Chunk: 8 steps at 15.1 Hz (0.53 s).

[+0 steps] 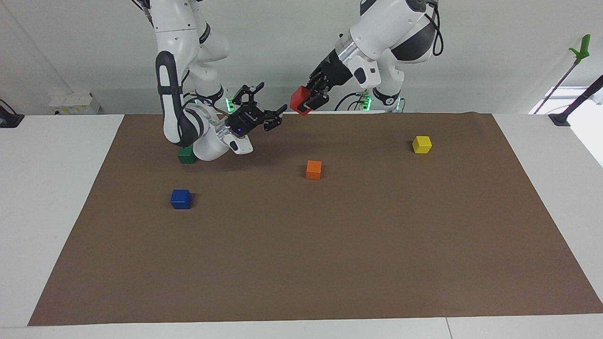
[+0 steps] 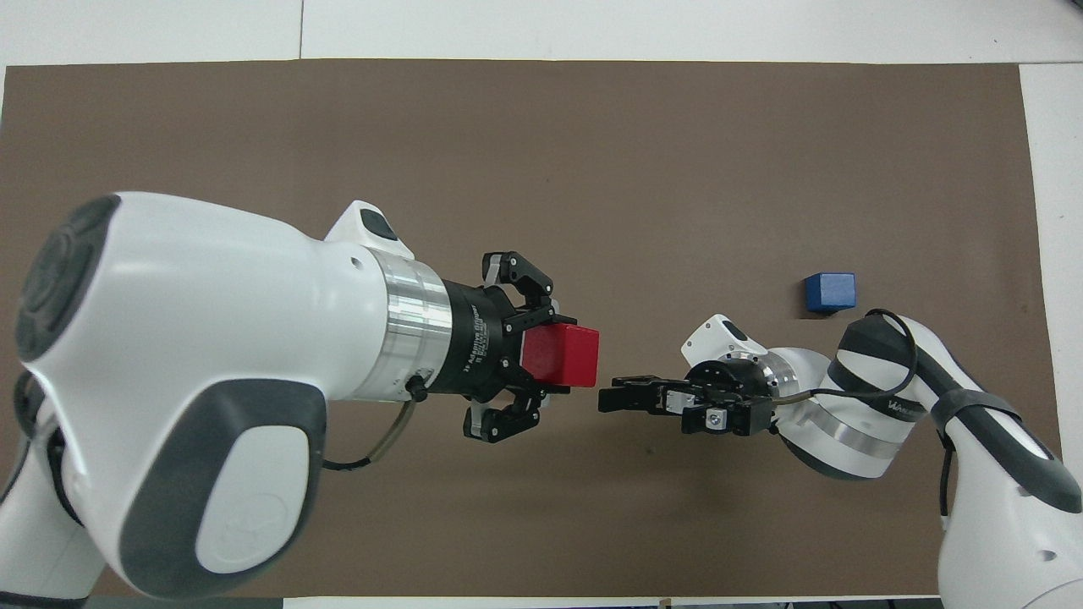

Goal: Transfer red block to right arm and stack on blue block
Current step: 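Close the right gripper on the red cube held by the left gripper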

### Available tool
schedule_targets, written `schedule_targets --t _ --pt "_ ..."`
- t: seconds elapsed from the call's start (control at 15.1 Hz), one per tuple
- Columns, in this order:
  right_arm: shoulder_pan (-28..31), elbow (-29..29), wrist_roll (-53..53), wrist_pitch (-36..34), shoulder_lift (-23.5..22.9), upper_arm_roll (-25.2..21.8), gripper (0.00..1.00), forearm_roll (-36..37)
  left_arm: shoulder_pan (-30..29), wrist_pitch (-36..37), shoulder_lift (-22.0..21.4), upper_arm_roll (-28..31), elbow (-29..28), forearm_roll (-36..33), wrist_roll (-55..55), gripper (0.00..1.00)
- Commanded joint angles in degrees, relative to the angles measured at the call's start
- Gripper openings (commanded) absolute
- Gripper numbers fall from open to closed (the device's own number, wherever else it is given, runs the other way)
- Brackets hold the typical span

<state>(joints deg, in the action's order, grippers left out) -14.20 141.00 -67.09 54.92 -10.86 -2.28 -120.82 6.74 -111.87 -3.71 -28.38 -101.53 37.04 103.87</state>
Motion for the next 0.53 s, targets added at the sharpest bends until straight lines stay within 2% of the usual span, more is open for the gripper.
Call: schedule_targets --t 0.0,0.26,0.46 --pt "-2.9 -2.2 -2.2 -4.0 -4.9 -0.1 1.0 -3.0 2.2 -4.0 -4.5 0.7 -6.7 1.6 1.2 0.0" --pt "-5.4 -5.9 -7.6 -9.8 -12.5 -0.1 1.0 -2.7 3.5 -5.9 -4.5 0.7 -6.7 1.8 3.6 0.0" --pt "-5.7 -6.4 -8.4 -10.0 -13.0 0.1 1.0 -2.7 3.8 -5.7 -4.5 0.7 -6.9 1.8 3.6 0.0"
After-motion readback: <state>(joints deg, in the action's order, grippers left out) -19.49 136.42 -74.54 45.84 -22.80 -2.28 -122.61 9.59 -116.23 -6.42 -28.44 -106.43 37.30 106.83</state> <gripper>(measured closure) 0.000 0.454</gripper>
